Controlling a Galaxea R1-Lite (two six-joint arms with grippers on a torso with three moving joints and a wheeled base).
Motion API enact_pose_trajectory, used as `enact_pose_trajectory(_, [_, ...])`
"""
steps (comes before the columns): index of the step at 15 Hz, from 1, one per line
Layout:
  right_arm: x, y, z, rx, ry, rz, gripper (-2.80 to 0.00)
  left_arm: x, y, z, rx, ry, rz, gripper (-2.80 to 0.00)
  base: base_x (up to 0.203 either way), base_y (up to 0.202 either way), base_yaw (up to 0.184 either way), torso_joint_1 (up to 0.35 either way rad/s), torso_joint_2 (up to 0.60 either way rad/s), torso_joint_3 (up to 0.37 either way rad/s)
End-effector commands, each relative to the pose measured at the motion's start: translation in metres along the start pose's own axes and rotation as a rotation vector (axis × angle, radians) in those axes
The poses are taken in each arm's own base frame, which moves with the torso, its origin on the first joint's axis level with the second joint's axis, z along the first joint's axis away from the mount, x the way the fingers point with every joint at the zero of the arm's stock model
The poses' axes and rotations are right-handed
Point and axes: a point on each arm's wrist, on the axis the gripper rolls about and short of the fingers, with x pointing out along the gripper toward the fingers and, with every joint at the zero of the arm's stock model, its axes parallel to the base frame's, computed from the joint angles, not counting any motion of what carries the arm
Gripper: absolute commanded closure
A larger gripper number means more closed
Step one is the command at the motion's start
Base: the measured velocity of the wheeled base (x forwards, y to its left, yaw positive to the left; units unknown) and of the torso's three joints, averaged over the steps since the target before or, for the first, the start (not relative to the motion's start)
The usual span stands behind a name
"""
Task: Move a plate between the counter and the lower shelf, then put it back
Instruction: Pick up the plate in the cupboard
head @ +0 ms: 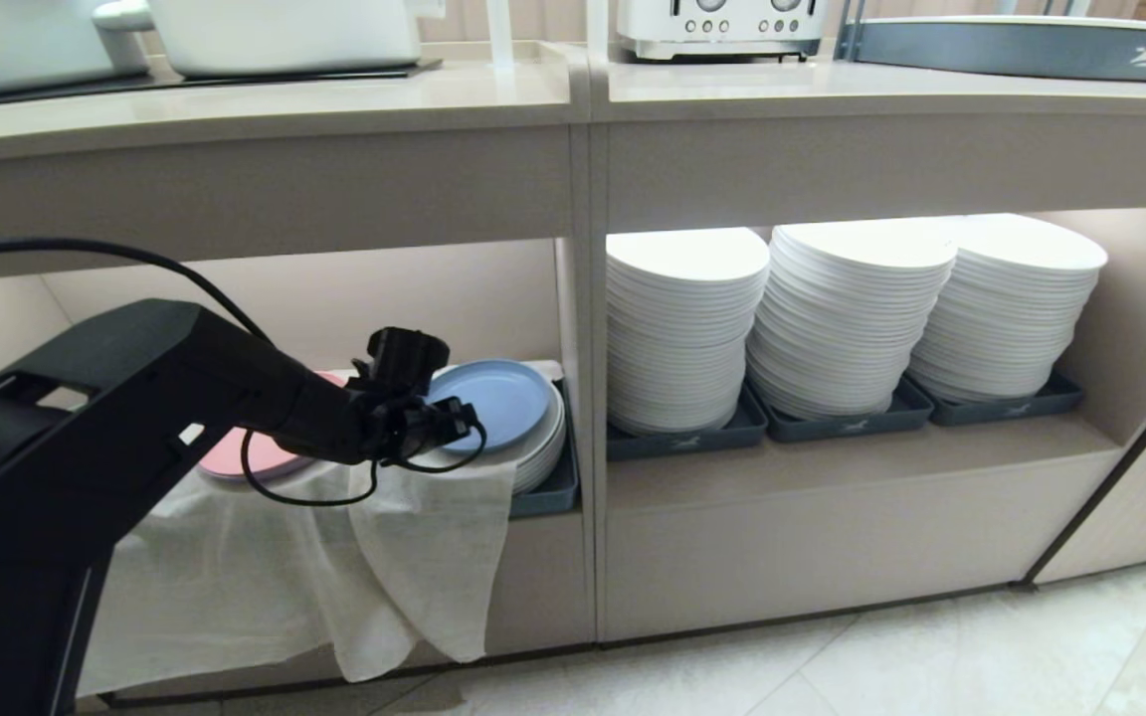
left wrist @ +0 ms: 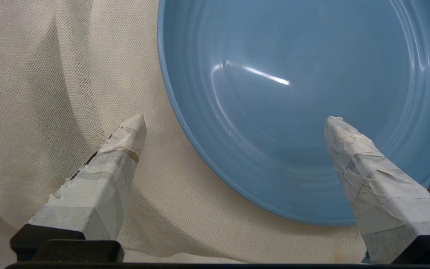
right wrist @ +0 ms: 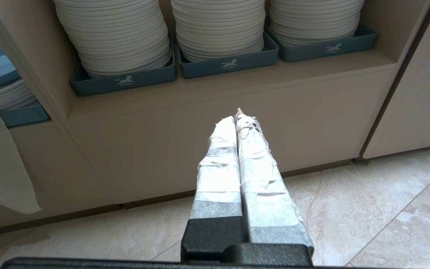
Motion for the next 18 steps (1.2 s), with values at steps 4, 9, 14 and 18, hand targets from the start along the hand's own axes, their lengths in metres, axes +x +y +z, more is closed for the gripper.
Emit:
enact_pose_trajectory(4, [0.0000, 0.0000, 0.0001, 0.001, -0.001, -0.001, 0.00, 0.0026, -0.0024, -0.0007, -0.007, -0.005, -0.006, -2.80, 0.000, 0.000, 0.000, 0.000, 0.00, 0.000])
enact_pose_trajectory(9, [0.0000, 0.0000, 0.0000, 0.001, 0.000, 0.000, 0.00, 0.0068, -0.0030, -0.0056, -0.010, 0.007, -0.004, -2.80, 0.000, 0.000, 0.000, 0.000, 0.00, 0.000])
enact_pose_trajectory(14, [0.0000, 0.0000, 0.0001, 0.001, -0.001, 0.000, 0.00, 0.0091, -0.0033, -0.0075, -0.008, 0.007, -0.005, -2.80, 0.000, 0.000, 0.000, 0.000, 0.00, 0.000])
enact_pose_trajectory(18, [0.0000, 0.0000, 0.0000, 0.001, 0.000, -0.001, 0.00, 0.0100, -0.0064, -0.0041, -0.012, -0.023, -0.024, 0.00, 0.000, 0.000, 0.000, 0.000, 0.00, 0.000])
